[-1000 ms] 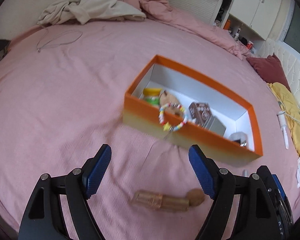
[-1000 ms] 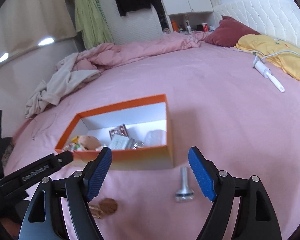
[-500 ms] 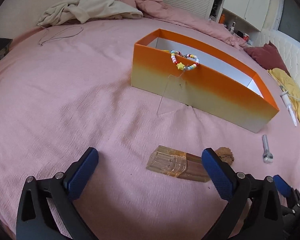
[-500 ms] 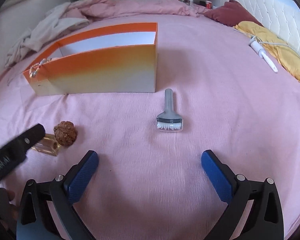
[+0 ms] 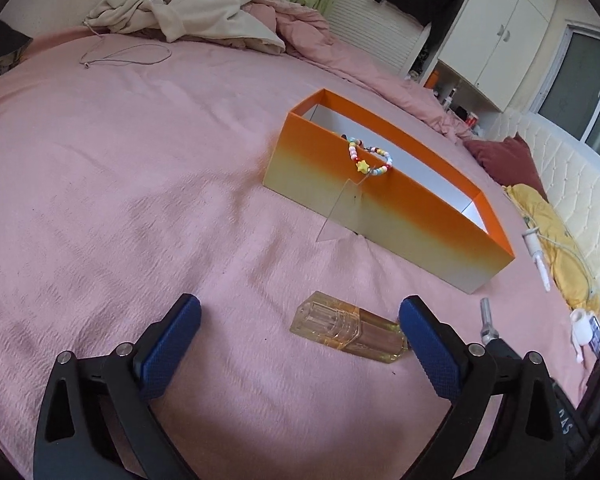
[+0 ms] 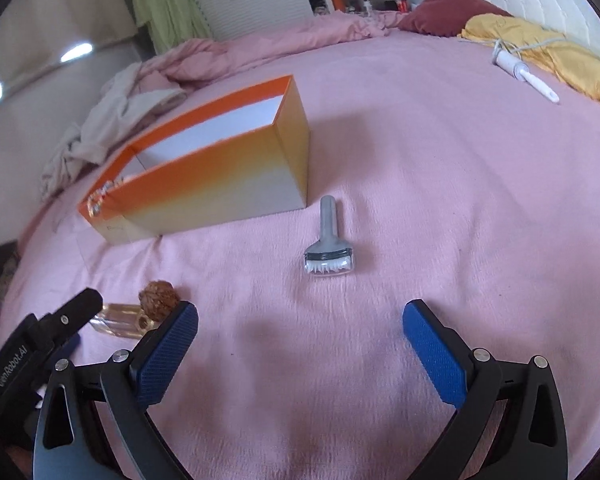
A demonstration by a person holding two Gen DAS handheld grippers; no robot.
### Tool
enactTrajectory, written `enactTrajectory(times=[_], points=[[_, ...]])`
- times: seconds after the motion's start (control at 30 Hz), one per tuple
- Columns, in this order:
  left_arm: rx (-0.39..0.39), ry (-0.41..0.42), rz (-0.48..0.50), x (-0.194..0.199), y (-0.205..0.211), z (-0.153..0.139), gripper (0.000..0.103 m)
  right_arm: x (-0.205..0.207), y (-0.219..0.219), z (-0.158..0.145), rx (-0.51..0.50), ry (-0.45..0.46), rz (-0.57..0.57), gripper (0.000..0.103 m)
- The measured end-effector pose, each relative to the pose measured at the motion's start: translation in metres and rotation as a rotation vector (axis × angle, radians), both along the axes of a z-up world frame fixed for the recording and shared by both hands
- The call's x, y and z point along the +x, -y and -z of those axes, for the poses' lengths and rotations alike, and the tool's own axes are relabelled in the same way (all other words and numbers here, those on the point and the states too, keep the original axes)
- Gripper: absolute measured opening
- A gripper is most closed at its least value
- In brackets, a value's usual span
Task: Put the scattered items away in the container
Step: 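Grasp the glass perfume bottle with the left gripper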
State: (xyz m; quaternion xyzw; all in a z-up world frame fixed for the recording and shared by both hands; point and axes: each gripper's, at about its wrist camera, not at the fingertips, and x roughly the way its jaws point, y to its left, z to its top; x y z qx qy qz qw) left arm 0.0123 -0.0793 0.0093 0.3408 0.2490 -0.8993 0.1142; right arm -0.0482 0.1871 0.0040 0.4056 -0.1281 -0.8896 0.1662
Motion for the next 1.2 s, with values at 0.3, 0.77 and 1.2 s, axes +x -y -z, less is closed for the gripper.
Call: enactTrajectory(times=[0.3,0.77,1.2], points=[[-0.069,0.038,0.114,-0.016,-0.026,-0.002,0.047,0.000,-0.017,-0.002,-0.160,-0.004,0.026,0.103],[-0.245,0.159,0.274,-0.043,-0.080,0.004,0.073,-0.002,-0.018,-0.002,-0.164,-0.002,0.025,0.103],[0.037,-0.228,-0.110,0.022,0.036,-0.063,0.073,-0.002,-0.019,-0.001,-0.168,-0.004,0.033,0.102]])
